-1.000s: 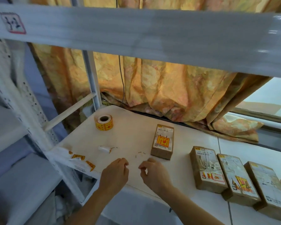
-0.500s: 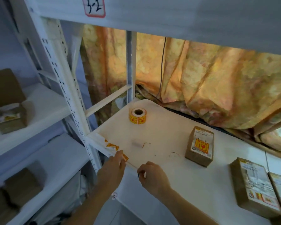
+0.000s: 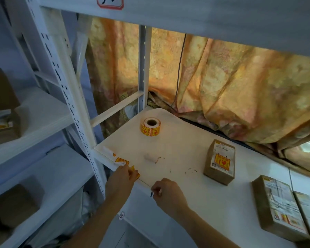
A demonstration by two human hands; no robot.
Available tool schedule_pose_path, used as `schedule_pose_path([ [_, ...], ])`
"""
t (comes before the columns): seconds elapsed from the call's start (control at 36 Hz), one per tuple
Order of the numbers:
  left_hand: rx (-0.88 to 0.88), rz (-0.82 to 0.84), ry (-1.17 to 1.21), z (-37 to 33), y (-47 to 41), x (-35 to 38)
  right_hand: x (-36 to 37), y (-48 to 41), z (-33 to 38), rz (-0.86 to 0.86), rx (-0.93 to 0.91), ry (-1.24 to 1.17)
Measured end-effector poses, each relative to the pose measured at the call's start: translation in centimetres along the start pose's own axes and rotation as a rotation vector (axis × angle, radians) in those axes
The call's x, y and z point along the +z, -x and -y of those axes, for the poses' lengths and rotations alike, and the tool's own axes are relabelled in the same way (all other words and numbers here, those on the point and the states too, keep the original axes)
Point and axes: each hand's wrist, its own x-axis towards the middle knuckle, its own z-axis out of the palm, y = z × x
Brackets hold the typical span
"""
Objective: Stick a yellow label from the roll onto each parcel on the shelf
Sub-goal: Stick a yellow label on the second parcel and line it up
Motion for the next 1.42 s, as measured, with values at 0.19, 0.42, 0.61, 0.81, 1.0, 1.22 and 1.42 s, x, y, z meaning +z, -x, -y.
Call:
schedule_pose_path([
  [0.19, 0.042, -0.012, 0.148, -0.8, 0.2, -0.2, -0.3, 0.0, 0.4, -0.065, -0.02, -0.116],
  [0.42, 0.04, -0.061, 0.516, -5.5, 1.6, -0.4, -2.5, 0.4, 1.2, -0.303, -0.017, -0.373],
  [0.61, 0.074, -0.021, 0.66, -10.5, 2.5, 0.2, -6.1, 2.5, -0.8, -0.526, 0.003, -0.497],
  [0.81, 0.133, 0.162, 0.817, -15.7, 4.4, 1.6, -9.6, 5.6, -5.0, -0.603, 0.012, -0.517],
  [1.0, 0.261, 0.33, 0.802, -20.6, 6.9, 4.6, -13.3, 9.4, -9.8, -0.71, 0.198, -0.589],
  [1.22, 0.399, 0.442, 0.78, -24.4, 10.3, 7.4, -16.0, 14.2, -14.3, -0.698, 0.317, -0.628],
  [1.42, 0.516, 0.448, 0.676, -26.0, 11.9, 9.0, -16.5, 16.6, -16.6, -0.693, 0.286, -0.59],
])
